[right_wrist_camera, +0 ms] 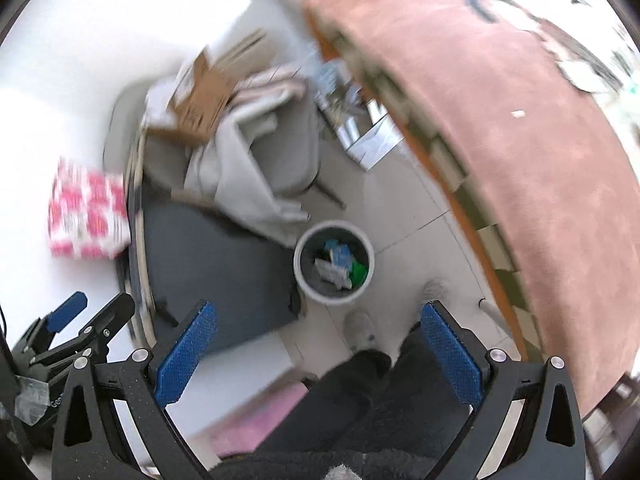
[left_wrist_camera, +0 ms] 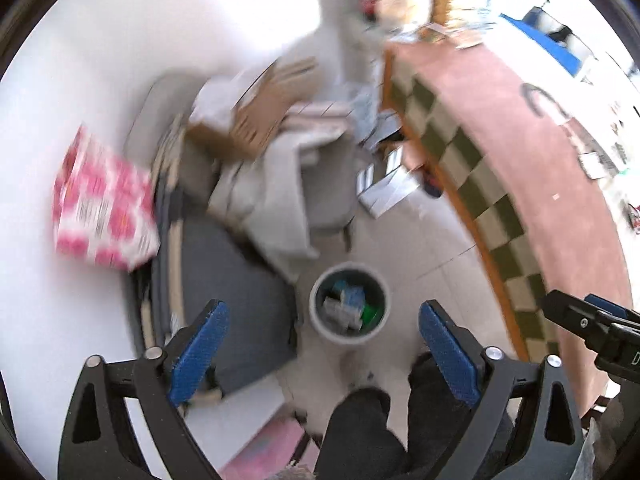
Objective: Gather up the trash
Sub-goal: 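Move both tools back from the bin toward the table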
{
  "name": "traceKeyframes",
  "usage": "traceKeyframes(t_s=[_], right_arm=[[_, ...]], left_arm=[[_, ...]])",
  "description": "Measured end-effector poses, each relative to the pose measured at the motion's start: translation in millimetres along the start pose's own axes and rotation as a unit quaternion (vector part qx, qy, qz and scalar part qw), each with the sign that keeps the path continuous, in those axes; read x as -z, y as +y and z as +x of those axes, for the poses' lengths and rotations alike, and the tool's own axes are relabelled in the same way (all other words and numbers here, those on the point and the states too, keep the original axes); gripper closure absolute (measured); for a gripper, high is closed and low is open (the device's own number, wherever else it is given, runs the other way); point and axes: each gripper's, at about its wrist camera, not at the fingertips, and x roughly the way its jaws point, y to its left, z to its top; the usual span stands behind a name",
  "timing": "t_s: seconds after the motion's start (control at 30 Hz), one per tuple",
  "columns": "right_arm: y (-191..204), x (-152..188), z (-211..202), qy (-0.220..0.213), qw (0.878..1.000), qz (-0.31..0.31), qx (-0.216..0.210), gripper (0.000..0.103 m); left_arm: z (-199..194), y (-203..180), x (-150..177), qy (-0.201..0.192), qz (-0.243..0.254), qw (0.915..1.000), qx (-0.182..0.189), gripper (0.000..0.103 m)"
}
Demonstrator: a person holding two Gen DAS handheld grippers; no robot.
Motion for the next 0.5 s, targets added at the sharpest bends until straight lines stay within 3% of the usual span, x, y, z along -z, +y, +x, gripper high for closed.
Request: traceKeyframes(t_s=[0.13,0.23,0.33,0.5], right_arm=[[-73.3,-35.3,-34.2,-0.036,0.996,0.082,0.007,0.0],[-149.5,-61.1,-58.5,-0.059,0.985,0.161,0.018,0.0],[-236.9,-82.8,-79.4,-0.077,0.966,0.246,0.035,0.0],[-399.4,-115.0,-98.3,-0.094,0.914,0.387,0.075,0.0]], left_arm=[[-10.0,-74.1,-55.9,-0.035,0.054,0.9979,0.0,0.0],[-11.6,-156.2,-104.0,-0.05,0.109,0.9928,0.002,0.0],[-4.4,-237.9,-144.9,-0.046,0.161,0.9859,0.011,0.0],[25.0,-357.7,-199.4,-0.015,0.24,0.9701,0.032,0.0]])
